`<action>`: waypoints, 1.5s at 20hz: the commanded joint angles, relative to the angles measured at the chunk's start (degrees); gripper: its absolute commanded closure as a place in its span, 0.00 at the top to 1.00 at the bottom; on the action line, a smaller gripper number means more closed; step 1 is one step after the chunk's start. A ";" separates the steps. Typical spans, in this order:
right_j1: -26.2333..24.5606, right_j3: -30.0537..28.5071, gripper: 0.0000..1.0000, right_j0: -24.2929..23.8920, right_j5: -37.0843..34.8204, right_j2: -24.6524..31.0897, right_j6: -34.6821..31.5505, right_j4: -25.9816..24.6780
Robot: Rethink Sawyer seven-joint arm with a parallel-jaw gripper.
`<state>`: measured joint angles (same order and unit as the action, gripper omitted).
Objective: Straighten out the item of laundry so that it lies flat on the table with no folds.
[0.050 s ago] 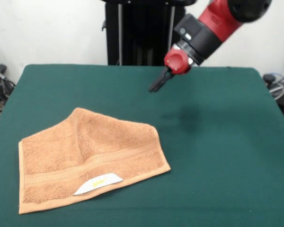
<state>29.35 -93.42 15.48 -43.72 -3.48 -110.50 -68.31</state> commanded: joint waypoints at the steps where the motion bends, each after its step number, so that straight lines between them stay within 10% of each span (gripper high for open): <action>1: 4.44 -6.60 1.00 -2.35 5.63 0.75 -3.43 2.90; 30: -2.91 -4.84 1.00 -1.39 16.72 -5.30 -12.45 -2.05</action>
<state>29.76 -95.29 15.00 -32.54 -7.82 -110.50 -68.24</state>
